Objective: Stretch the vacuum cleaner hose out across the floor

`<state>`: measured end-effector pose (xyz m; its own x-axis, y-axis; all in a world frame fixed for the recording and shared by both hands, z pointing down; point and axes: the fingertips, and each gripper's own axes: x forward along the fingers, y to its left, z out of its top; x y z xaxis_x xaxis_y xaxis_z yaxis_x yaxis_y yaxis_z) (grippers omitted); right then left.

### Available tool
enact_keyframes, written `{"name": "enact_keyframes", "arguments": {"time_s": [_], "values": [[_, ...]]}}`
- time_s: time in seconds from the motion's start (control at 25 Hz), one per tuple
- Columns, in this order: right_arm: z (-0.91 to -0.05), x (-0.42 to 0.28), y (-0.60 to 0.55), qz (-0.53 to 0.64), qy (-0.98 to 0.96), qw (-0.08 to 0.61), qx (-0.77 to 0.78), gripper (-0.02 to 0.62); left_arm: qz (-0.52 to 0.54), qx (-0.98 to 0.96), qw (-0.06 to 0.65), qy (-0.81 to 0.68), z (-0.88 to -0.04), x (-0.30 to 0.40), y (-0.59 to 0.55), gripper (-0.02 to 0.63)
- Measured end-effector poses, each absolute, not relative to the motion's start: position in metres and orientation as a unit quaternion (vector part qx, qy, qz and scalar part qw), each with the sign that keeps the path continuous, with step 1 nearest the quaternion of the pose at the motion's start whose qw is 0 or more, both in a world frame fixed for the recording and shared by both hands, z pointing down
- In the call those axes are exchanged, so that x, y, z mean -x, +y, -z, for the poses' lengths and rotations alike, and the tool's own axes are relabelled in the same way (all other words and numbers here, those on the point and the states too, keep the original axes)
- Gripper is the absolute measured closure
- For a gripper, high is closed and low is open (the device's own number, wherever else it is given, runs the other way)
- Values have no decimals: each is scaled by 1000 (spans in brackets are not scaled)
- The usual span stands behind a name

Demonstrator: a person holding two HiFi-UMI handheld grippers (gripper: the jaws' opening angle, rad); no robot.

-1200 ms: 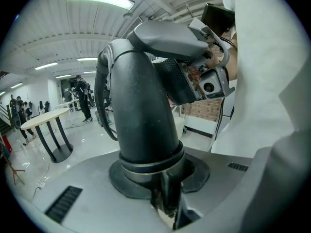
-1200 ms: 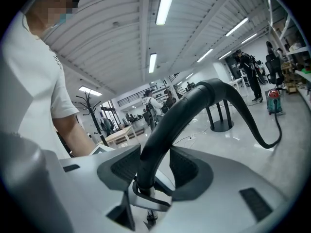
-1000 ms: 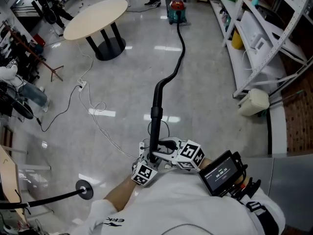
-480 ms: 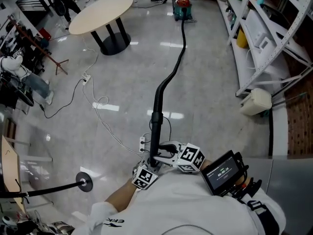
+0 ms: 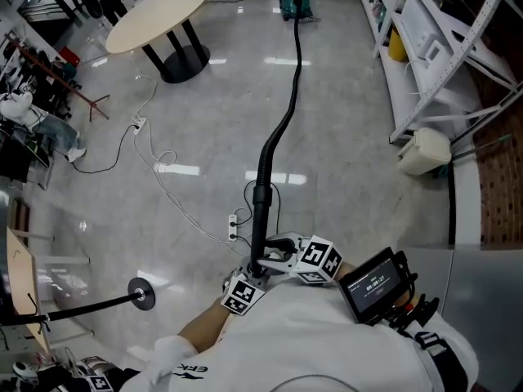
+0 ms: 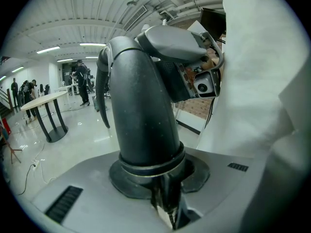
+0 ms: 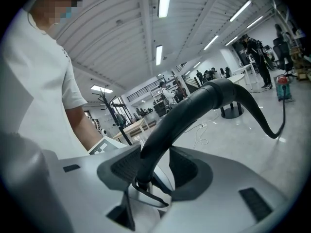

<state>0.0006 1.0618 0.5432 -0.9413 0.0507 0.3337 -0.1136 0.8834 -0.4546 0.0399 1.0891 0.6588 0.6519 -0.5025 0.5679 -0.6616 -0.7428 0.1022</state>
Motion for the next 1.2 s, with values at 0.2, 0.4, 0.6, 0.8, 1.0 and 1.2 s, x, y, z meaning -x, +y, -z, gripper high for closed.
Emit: {"name": "enact_keyframes", "arguments": {"time_s": [0.2,0.4,0.6,0.8,1.0,1.2], "values": [[-546,-6,1080,-242,-954,177,-19,419,-267,-894,164,-321,-661,-45,1108,534],[-554,-12,1085,-245,-952,182,-26,419,-269,-892,181,-316,-668,-50,1116,534],[-561,-16,1085,-252,-949,185,-31,419,-270,-890,199,-310,-673,-53,1119,534],[-562,-17,1081,-244,-950,190,-37,419,-267,-884,225,-310,-673,-54,1117,535],[-565,-17,1078,-218,-953,208,-44,420,-259,-872,261,-323,-676,-44,1106,540],[-571,-27,1057,-213,-948,215,-102,420,-257,-861,286,-334,-679,-36,1095,540]]}}
